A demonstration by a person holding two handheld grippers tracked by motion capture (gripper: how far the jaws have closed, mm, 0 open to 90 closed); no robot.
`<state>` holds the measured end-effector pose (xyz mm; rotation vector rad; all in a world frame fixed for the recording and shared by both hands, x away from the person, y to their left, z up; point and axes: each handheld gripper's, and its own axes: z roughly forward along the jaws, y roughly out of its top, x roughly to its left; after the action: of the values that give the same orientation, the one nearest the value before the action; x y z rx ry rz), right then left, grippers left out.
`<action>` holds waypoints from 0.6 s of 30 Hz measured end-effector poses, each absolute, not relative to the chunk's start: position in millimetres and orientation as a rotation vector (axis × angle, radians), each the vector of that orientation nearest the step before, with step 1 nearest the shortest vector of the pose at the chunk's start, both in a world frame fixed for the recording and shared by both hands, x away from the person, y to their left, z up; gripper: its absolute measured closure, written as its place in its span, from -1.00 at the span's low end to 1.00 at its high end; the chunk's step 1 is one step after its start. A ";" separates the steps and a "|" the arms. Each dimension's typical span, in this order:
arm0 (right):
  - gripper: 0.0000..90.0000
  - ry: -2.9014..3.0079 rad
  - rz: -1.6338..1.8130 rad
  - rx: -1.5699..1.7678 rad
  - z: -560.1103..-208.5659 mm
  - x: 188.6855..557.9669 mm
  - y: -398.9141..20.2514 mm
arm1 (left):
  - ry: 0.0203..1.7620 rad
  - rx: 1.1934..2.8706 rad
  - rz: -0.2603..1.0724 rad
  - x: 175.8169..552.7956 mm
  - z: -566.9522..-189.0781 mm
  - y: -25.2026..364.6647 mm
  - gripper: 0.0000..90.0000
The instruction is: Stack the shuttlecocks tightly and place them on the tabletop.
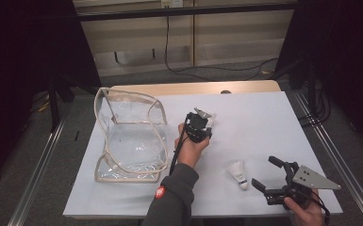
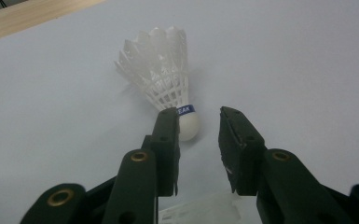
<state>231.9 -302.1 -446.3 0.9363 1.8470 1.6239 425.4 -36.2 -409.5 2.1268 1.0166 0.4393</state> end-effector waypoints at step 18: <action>-0.98 1.854 1.621 0.936 -447.0 231.9 -300.9 | 1.012 2.085 0.382 413.4 -404.9 -20.6 0.05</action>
<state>231.9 -300.9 -447.0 0.9364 1.8542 1.6214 413.4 -20.6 -404.9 2.0849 1.0121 0.3825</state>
